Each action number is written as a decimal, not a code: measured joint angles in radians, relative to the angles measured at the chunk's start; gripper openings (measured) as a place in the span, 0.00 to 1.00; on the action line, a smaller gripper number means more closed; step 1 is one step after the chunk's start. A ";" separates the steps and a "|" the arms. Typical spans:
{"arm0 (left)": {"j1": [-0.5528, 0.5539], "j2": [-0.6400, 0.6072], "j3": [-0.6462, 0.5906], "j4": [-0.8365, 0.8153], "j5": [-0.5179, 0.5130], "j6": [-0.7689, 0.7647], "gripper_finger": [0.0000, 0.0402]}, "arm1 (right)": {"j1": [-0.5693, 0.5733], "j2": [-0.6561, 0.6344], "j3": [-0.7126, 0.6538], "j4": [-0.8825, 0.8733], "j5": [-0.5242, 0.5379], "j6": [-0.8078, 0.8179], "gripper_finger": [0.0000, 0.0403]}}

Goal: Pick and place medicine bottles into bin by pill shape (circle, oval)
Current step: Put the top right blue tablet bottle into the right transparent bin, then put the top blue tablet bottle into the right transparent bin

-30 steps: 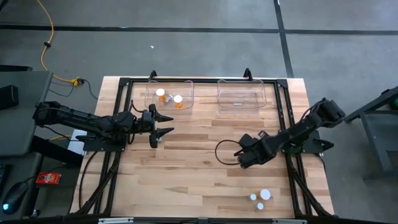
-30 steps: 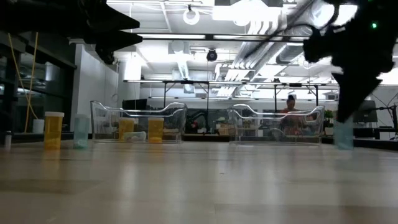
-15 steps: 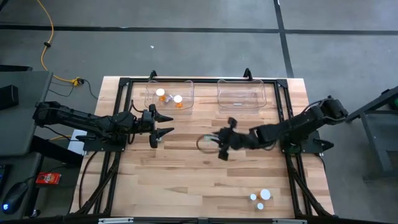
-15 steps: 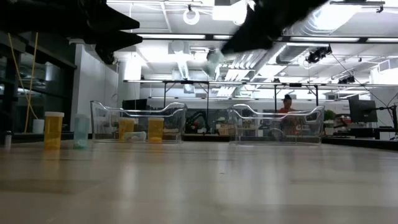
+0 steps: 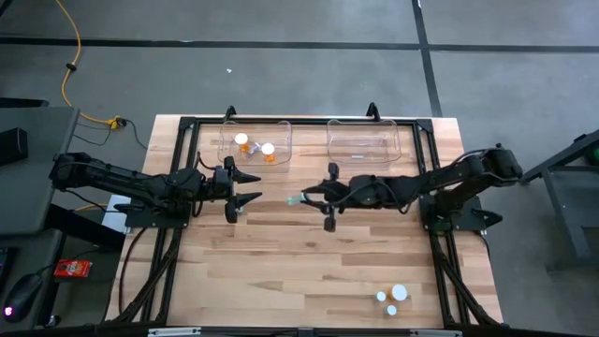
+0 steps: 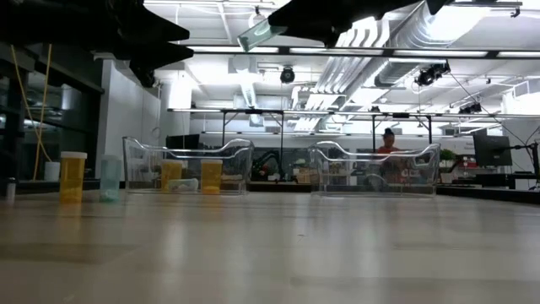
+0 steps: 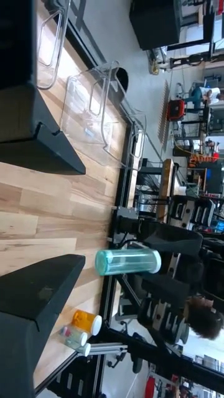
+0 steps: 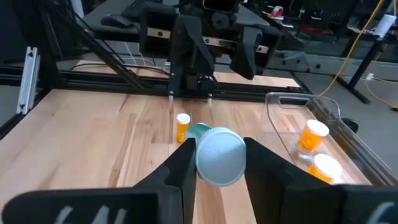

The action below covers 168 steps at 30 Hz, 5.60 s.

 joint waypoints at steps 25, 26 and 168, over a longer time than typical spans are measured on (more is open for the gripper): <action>0.000 0.000 0.000 -0.005 0.000 -0.019 0.52 | -0.649 -0.045 0.141 -1.065 0.190 0.480 0.23; 0.000 0.000 0.000 -0.005 0.000 -0.019 0.52 | -0.669 -0.045 0.119 -1.039 0.169 0.482 0.23; -0.147 0.387 0.415 -1.126 -0.169 -0.604 0.24 | -0.101 -0.326 -0.521 0.472 0.091 0.103 0.35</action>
